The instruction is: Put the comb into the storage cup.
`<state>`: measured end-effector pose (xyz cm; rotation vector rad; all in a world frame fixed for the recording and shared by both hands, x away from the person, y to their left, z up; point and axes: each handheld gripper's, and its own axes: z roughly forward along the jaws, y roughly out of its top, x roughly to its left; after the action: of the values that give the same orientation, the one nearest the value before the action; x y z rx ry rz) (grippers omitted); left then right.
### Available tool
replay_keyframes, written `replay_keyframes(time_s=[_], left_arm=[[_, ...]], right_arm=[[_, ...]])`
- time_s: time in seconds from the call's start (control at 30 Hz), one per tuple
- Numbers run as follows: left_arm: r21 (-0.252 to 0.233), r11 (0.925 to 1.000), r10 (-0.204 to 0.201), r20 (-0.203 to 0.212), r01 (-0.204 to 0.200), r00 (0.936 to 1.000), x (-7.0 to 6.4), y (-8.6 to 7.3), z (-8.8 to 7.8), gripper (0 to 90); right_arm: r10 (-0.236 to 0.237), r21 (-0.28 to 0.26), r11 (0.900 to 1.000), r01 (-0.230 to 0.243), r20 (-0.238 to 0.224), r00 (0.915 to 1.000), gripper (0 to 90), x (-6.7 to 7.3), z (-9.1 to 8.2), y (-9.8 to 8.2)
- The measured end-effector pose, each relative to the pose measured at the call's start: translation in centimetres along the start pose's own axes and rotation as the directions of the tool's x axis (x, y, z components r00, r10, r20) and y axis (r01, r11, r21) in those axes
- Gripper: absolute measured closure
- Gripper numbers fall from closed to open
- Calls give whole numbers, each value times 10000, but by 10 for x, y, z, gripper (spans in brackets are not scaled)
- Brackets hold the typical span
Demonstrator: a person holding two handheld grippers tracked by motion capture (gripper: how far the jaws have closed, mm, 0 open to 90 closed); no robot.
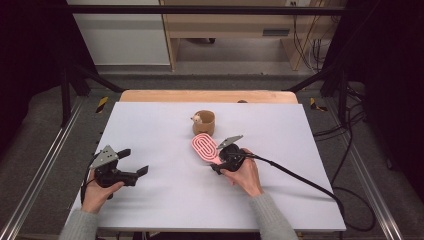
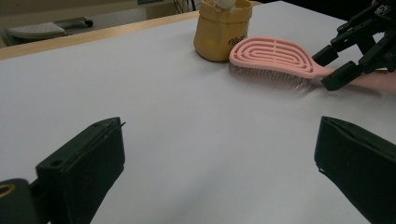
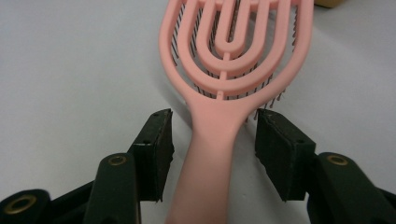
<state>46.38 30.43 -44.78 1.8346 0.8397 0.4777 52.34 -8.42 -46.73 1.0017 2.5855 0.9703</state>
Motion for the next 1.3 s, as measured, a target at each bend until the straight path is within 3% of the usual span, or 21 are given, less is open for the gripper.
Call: replay_keyframes(time_s=[0.3,0.53,1.17,1.3], left_arm=[[-20,10000,-10,4,10,10000,0,0,0,17],[-28,10000,-20,4,20,10000,0,0,0,17],[-54,10000,-13,10,13,10000,0,0,-1,17],[-54,10000,-9,14,9,10000,0,0,-1,17]], right_arm=[[91,-2,10000,-91,184,9998,549,0,1,-1],[128,115,9998,-130,174,9998,674,1,1,-1],[531,172,9984,-531,36,9986,694,2,0,-1],[588,-59,9983,-588,7,9983,695,3,-4,0]])
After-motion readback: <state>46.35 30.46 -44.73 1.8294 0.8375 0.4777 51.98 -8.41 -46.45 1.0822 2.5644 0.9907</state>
